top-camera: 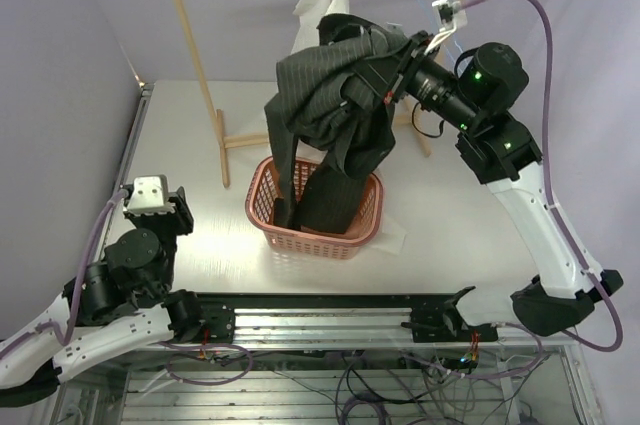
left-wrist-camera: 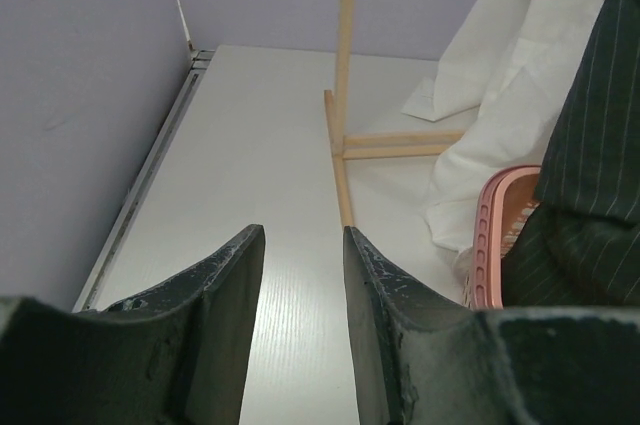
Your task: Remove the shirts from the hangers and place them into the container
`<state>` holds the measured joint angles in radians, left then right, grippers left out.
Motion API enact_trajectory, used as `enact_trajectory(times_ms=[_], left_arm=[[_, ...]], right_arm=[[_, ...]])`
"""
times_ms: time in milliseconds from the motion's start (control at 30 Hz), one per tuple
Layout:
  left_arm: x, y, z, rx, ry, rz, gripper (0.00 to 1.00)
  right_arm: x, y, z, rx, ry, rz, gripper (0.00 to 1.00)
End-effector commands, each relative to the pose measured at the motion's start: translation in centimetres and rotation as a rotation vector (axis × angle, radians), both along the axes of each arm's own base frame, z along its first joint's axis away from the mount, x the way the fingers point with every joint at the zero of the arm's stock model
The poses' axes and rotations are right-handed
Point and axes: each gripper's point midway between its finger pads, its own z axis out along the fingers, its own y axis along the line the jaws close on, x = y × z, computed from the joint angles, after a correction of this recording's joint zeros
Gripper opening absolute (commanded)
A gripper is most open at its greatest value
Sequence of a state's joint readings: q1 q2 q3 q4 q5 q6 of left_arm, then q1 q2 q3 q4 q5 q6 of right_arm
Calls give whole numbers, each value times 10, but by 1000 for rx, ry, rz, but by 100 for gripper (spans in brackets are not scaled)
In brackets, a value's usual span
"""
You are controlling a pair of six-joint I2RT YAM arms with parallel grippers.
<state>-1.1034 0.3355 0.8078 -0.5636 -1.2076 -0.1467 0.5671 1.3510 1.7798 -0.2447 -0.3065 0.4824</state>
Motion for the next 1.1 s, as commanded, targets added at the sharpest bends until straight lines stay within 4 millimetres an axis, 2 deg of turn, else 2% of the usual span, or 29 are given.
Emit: enact_trajectory(times_ms=[0,167,233,367,467,533,700,833,967,1067], left_arm=[[6,-16,12,4,-1,-20,49],[17,-38,14,57,45,-7,48],[22,-51,19,54,39,-40,46],[27,-64,20,66,23,-66,46],[26,-60,16,77,27,-58,46],[24,-54,14,64,29,-45,46],[13,-34,17,-23,-2,-45,46],[8,-24,20,-84,-35,-52,44],[9,-24,19,-82,-32,-45,44],[12,-32,16,-47,-6,-49,45]], right_arm=[[2,-13,-55,-201,44,-74,0],[-18,-8,-104,-323,89,-66,0],[-28,-1,-115,-369,95,-52,0],[-39,17,-135,-499,115,-46,0],[-46,35,-152,-597,123,-62,0],[-44,41,-168,-645,133,-87,0],[-30,42,-225,-741,215,-153,0],[-33,37,-272,-800,274,-160,0],[-36,33,-315,-858,326,-150,0],[-41,41,-340,-878,369,-102,0]])
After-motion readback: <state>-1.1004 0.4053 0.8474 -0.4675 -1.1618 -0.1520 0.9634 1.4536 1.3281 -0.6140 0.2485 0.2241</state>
